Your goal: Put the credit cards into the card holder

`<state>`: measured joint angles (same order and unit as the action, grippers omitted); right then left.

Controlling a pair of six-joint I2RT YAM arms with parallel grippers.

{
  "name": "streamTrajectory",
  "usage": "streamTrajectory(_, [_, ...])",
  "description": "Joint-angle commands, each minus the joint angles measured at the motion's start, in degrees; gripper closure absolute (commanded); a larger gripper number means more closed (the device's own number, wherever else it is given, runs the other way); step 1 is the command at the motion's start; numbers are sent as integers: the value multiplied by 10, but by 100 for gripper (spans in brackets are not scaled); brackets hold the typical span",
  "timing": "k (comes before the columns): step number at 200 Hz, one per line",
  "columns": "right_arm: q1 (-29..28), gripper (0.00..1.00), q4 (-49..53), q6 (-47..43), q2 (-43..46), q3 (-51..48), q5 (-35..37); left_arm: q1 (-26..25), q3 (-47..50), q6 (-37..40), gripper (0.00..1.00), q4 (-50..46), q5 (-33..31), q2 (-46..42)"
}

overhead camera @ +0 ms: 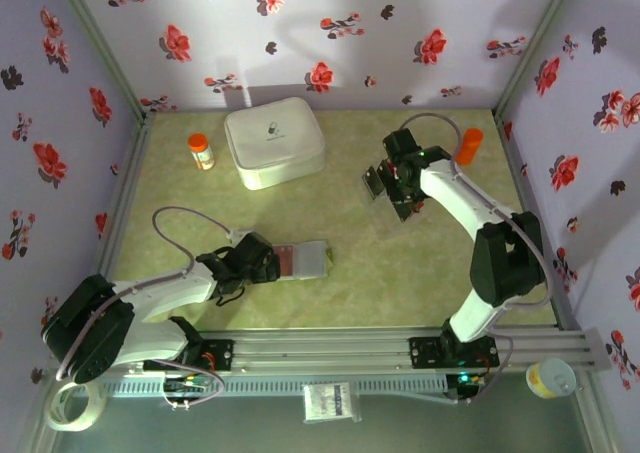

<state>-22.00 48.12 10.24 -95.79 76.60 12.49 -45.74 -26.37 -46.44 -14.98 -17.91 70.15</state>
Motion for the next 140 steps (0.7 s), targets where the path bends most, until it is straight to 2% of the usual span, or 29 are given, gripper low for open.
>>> streamTrajectory(1, [3,74,12,-13,-14,17,28,4,7,-8,0,-7,-6,-4])
streamTrajectory(66, [3,81,4,-9,-33,19,7,4,5,-8,0,-11,-6,-5])
streamTrajectory(140, [3,100,3,-16,-27,20,-40,4,4,-8,0,-11,-6,-5])
